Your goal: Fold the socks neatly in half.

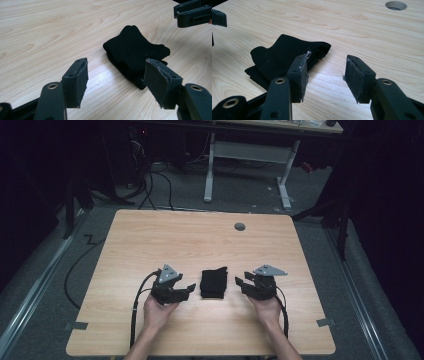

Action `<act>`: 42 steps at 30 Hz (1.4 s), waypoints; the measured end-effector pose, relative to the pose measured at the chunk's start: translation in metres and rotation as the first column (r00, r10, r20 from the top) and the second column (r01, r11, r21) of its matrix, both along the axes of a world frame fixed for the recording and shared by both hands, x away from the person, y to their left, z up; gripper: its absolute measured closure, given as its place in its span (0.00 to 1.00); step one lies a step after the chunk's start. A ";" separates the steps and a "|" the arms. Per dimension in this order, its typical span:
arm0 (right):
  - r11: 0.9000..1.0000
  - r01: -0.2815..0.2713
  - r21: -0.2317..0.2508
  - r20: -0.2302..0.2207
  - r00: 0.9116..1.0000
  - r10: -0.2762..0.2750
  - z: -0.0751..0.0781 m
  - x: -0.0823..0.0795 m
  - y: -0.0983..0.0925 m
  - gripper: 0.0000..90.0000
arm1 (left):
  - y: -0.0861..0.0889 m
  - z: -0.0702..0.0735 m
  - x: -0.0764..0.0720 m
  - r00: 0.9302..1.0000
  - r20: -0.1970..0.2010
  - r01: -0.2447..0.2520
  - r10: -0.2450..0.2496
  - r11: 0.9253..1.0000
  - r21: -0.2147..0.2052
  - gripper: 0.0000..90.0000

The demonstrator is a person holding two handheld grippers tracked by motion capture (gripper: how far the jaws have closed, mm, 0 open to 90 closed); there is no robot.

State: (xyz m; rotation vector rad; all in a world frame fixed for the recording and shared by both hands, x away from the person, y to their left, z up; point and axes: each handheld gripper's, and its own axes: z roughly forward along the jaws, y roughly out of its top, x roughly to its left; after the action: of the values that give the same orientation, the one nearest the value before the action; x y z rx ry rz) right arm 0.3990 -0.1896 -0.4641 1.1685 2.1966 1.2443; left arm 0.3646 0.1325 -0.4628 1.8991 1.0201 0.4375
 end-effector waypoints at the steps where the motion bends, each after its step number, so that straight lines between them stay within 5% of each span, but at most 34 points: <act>1: 1.000 0.001 0.001 0.000 1.000 -0.001 0.000 0.000 -0.001 0.58 | 0.001 0.000 0.000 1.000 -0.001 0.000 0.000 1.000 0.002 0.40; 16: 1.000 0.028 0.011 -0.002 1.000 -0.028 -0.002 -0.005 -0.018 0.59 | 0.015 0.006 -0.008 1.000 0.015 -0.019 0.019 1.000 0.002 0.40; 42: 0.996 0.078 0.040 -0.013 0.997 -0.078 -0.005 -0.017 -0.048 0.58 | 0.062 -0.005 -0.025 0.994 -0.015 -0.108 0.107 0.991 -0.084 0.41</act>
State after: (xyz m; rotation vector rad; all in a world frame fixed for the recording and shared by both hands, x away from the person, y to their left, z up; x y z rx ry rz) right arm 0.3820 -0.2374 -0.4695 1.2673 2.1217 1.2582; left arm 0.3399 0.1947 -0.4682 1.7784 1.1340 0.4396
